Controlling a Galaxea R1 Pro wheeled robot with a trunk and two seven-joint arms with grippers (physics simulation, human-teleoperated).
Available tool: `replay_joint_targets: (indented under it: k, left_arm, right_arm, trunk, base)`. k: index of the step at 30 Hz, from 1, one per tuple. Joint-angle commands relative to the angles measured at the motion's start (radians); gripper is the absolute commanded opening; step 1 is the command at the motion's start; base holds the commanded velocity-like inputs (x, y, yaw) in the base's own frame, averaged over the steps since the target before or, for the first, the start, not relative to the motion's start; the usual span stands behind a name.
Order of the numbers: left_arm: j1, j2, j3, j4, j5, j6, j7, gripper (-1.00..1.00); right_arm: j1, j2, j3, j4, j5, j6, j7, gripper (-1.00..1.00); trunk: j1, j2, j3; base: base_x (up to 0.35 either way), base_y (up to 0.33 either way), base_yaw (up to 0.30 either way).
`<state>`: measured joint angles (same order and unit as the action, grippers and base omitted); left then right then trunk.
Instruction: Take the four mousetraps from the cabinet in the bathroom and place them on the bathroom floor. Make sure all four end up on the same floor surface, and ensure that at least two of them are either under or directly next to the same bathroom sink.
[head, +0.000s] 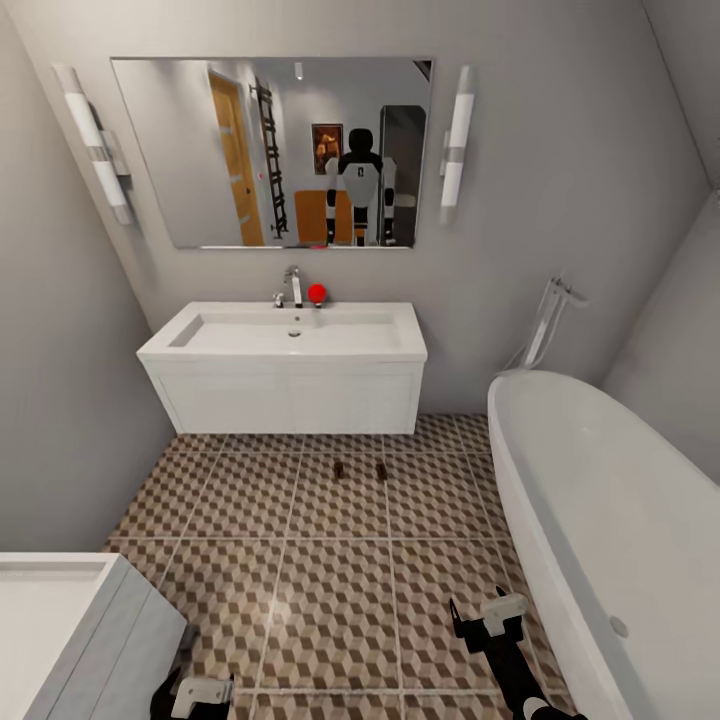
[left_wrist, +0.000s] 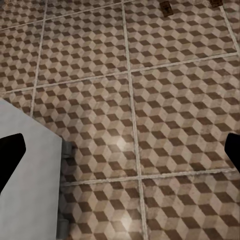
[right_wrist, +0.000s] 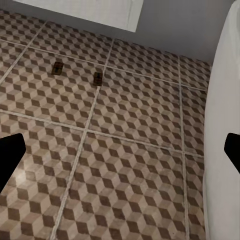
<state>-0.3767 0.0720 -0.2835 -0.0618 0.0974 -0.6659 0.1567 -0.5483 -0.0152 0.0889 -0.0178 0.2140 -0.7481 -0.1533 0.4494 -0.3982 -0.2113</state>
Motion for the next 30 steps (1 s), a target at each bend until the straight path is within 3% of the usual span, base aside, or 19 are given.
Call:
replay_joint_targets:
  k: [1, 30]
  left_arm:
    - [-0.001, 0.000, -0.009, 0.000, 0.010, -0.003, 0.001, 1.00]
    - [-0.001, 0.000, -0.008, 0.004, 0.010, -0.003, 0.001, 1.00]
  right_arm:
    - [-0.001, 0.000, 0.008, 0.001, 0.005, -0.001, -0.011, 1.00]
    - [-0.001, 0.000, 0.008, 0.001, 0.005, -0.002, -0.010, 1.00]
  trunk:
    - [0.001, -0.002, 0.000]
    - [0.001, -0.002, 0.047]
  base:
    - [0.000, 0.000, 0.000]
    - [0.000, 0.000, 0.000]
